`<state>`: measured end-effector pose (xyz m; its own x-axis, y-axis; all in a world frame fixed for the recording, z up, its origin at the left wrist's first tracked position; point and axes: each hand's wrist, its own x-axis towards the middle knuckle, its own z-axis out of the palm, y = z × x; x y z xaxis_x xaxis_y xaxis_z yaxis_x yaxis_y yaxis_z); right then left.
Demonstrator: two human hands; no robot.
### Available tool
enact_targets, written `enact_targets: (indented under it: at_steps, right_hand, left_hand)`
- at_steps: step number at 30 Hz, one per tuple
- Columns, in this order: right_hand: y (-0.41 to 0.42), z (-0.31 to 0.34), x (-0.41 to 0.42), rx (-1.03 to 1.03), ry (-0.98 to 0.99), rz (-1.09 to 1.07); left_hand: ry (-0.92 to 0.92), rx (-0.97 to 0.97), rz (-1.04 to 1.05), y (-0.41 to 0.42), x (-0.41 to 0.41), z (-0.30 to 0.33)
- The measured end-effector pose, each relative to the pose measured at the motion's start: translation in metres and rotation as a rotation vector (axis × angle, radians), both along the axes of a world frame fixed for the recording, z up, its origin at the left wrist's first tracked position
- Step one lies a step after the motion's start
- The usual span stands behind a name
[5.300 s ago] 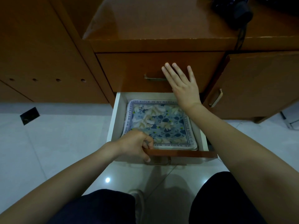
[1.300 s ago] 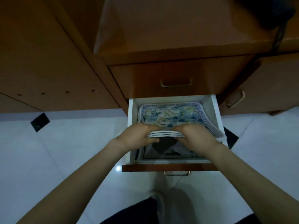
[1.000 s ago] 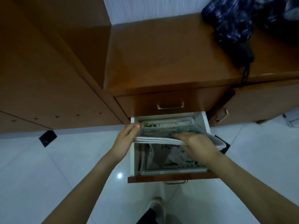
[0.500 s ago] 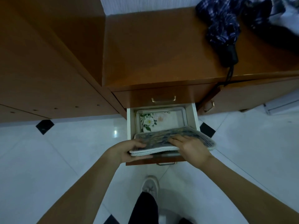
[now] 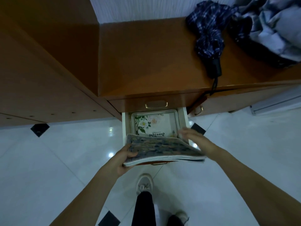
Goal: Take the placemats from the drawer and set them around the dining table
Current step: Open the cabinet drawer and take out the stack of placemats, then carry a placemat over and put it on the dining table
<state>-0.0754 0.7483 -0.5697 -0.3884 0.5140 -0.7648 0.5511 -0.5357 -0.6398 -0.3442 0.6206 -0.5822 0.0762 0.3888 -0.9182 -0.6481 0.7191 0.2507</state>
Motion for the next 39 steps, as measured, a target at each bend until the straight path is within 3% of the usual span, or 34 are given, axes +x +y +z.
enact_targets:
  at_steps: [2, 5, 7, 9, 13, 18, 26, 34, 39]
  right_hand:
    - [0.002, 0.005, 0.012, 0.007, -0.082, -0.096]
    - [-0.010, 0.021, 0.025, -0.296, -0.125, -0.023]
    - [-0.023, 0.033, 0.035, -0.525, -0.026, -0.130]
    - [-0.040, 0.049, 0.038, -0.618, 0.098, -0.256]
    - [-0.064, 0.085, 0.036, -0.535, 0.178, -0.307]
    - [-0.085, 0.154, 0.044, -0.419, 0.192, -0.249]
    - [-0.130, 0.283, 0.076, -0.062, 0.307, -0.416]
    - [-0.171, 0.438, 0.115, 0.320, 0.360, -0.451]
    - [-0.223, 0.526, 0.135, 0.502, 0.380, -0.613]
  left_hand:
    - [-0.002, 0.004, 0.003, -0.006, 0.000, 0.019]
    - [-0.007, 0.031, 0.037, -0.020, -0.004, 0.041]
    - [0.004, 0.052, 0.040, -0.030, -0.007, 0.060]
    - [0.024, 0.085, 0.034, -0.041, -0.008, 0.082]
    - [0.113, 0.123, -0.046, -0.067, -0.012, 0.123]
    - [0.334, 0.246, -0.344, -0.097, -0.003, 0.187]
    - [0.495, 0.497, -0.377, -0.114, 0.033, 0.314]
    - [0.595, 0.674, -0.319, -0.112, 0.072, 0.454]
    - [0.650, 0.848, -0.376, -0.104, 0.102, 0.526]
